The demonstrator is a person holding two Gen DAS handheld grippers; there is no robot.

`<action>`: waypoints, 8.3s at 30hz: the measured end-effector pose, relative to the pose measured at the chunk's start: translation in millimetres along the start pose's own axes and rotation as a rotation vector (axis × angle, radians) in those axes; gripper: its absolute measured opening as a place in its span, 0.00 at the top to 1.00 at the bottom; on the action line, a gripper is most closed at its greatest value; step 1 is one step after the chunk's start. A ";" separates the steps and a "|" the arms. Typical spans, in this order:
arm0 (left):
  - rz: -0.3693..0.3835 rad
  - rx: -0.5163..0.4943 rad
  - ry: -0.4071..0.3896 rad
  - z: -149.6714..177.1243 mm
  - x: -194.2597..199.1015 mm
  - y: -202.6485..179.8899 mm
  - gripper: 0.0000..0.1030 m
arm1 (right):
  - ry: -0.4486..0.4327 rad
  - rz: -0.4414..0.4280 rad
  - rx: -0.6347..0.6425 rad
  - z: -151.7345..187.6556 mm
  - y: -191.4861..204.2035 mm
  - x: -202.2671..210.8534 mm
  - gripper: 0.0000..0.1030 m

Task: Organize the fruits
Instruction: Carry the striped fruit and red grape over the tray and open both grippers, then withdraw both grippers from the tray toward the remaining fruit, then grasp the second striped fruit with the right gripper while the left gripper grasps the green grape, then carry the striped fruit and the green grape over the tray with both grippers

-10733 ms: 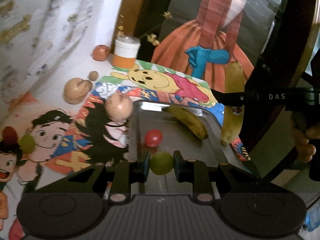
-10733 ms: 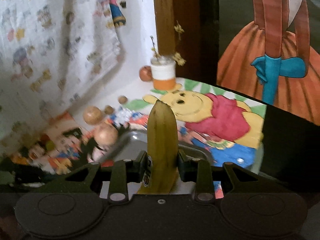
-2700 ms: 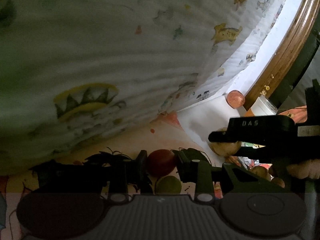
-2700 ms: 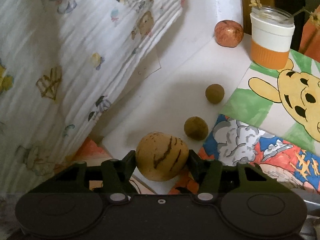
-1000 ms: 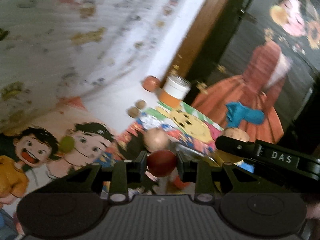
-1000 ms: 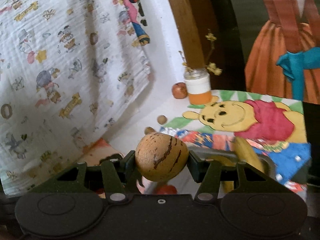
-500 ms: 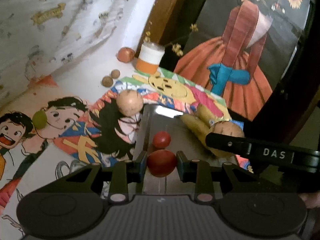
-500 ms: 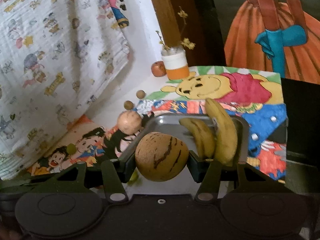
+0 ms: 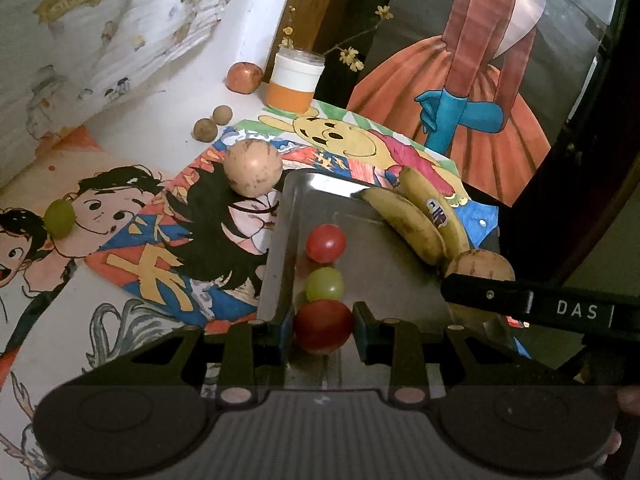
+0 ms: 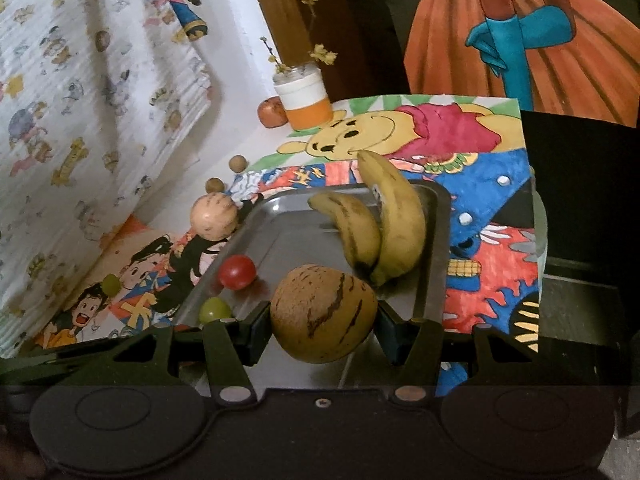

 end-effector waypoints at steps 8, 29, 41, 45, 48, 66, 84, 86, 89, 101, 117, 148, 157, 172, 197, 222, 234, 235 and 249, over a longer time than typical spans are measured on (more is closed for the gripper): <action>0.004 -0.008 0.003 -1.1 -5.5 -0.8 0.66 | 0.014 0.013 -0.011 2.9 -3.3 -5.1 0.45; 0.004 0.003 0.005 -0.4 -6.7 -0.5 0.65 | 0.014 0.016 -0.055 4.4 -7.7 -3.6 0.43; 0.008 0.010 -0.030 -1.9 10.6 -2.6 0.47 | -0.021 0.025 -0.080 5.1 -10.3 13.5 0.36; 0.003 0.015 -0.050 -3.7 20.5 -1.9 0.41 | -0.039 0.023 -0.078 6.1 -8.1 23.5 0.28; -0.006 0.020 -0.064 -3.9 29.2 0.5 0.34 | -0.056 0.023 -0.070 6.3 -5.6 31.7 0.23; -0.068 0.032 -0.131 0.3 86.4 26.7 0.00 | -0.140 0.077 0.071 25.7 34.1 92.3 0.01; -0.107 -0.030 -0.061 40.7 130.9 61.7 0.00 | 0.083 0.150 0.084 92.2 69.3 116.7 0.01; -0.118 -0.023 -0.046 45.0 134.1 67.1 0.00 | 0.105 0.145 0.075 98.3 72.6 116.8 0.01; -0.134 -0.021 -0.026 51.3 138.1 74.3 0.00 | 0.136 0.135 0.068 105.8 77.7 115.3 0.01; -0.225 -0.020 0.029 61.8 146.7 99.1 0.00 | 0.240 0.061 0.109 118.2 111.4 91.4 0.01; -0.296 0.024 0.026 34.0 135.9 131.1 0.00 | 0.184 -0.028 0.181 67.2 148.9 59.5 0.01; -0.316 0.016 -0.043 -52.2 42.6 149.2 0.00 | 0.036 -0.019 0.435 -89.5 168.5 -77.1 0.01; -0.295 0.040 -0.050 -51.1 18.9 152.3 0.11 | 0.084 -0.044 0.401 -87.3 157.1 -133.6 0.06; -0.294 0.037 -0.063 -50.9 6.9 149.7 0.41 | 0.148 -0.055 0.364 -78.2 144.5 -169.9 0.21; -0.298 0.033 -0.075 -53.9 1.8 152.3 0.74 | 0.118 -0.085 0.344 -67.2 150.2 -172.6 0.46; -0.206 0.015 -0.138 -56.3 44.2 84.1 0.74 | -0.007 -0.134 0.291 -65.1 120.6 -64.3 0.46; -0.098 -0.039 -0.114 -38.1 53.4 22.0 0.74 | -0.060 -0.051 0.271 -43.3 67.9 5.3 0.46; -0.091 -0.045 -0.111 -36.0 53.6 17.2 0.74 | -0.065 -0.042 0.268 -41.0 63.6 10.7 0.46; -0.031 -0.103 -0.054 -5.2 48.6 -25.3 0.74 | -0.072 0.025 0.204 3.4 22.9 54.0 0.46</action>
Point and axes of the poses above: each gripper's, at about its wrist camera, not at the fingertips, and x roughly against the way its jaws point, y to its left, z to its underside, the point moved 5 cm from there along -x, roughly the way its jaws point, and after that the axes turned 1 degree about -z, right-handed, at the moved point
